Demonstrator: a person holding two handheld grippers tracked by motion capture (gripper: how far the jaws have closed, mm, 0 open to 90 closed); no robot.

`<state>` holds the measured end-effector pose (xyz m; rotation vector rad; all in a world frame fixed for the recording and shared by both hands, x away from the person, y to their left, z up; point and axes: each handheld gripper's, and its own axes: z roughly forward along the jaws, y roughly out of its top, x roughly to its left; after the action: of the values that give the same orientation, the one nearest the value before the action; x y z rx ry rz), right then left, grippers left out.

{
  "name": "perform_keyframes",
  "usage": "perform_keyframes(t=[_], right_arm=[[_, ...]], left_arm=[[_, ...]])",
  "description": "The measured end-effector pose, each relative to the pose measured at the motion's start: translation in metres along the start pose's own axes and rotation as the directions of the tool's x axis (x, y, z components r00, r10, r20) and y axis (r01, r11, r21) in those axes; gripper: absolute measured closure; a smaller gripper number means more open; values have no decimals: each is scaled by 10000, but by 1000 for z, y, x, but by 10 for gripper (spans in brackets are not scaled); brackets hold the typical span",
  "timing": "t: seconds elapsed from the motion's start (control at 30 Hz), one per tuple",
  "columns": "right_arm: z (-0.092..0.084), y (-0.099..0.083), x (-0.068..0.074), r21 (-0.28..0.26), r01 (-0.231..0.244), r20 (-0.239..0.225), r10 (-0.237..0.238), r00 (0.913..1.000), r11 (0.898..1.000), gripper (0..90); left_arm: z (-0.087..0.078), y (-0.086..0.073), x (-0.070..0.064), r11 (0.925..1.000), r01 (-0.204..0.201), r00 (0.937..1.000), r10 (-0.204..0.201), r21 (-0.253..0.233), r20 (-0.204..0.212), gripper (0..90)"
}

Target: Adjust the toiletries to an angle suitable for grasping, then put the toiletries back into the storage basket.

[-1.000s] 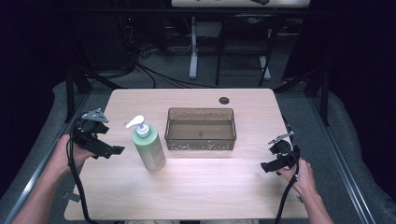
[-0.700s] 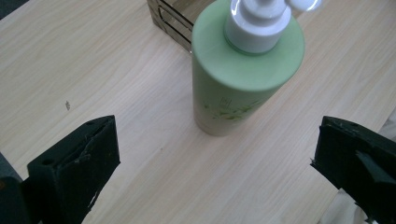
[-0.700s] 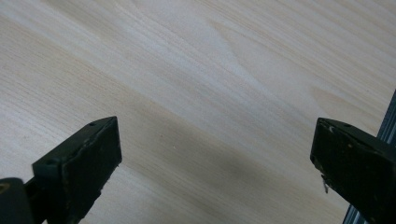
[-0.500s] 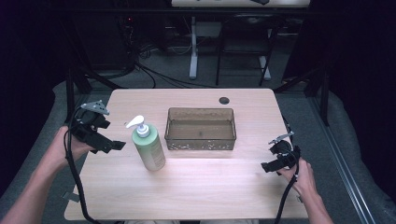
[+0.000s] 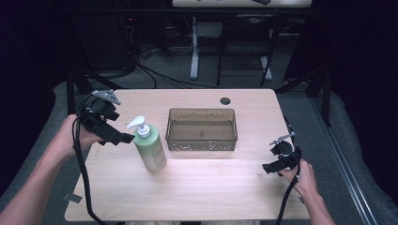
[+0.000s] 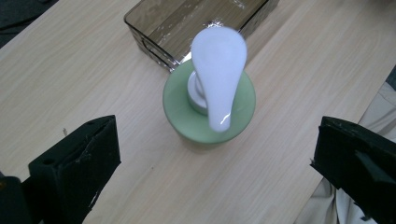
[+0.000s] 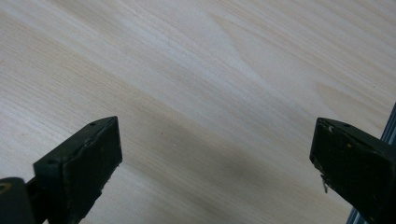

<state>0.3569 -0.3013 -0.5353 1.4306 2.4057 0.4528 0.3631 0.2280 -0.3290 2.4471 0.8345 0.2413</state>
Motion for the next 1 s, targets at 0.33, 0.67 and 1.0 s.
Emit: perform_keyframes(t=[0.33, 0.67, 1.0], right_arm=[[0, -1, -1, 58, 14, -9, -14, 10000, 10000, 21], [0, -1, 0, 164, 96, -68, -95, 9999, 9998, 32], [1, 0, 0, 186, 85, -126, -83, 9999, 9998, 31]], left_arm=[[6, 25, -3, 9963, -407, 9991, 414, 759, -79, 17], [21, 42, -8, 9849, -923, 9957, 919, 1462, 100, 15], [34, 49, -3, 9744, -1038, 9944, 973, 1994, 419, 17]])
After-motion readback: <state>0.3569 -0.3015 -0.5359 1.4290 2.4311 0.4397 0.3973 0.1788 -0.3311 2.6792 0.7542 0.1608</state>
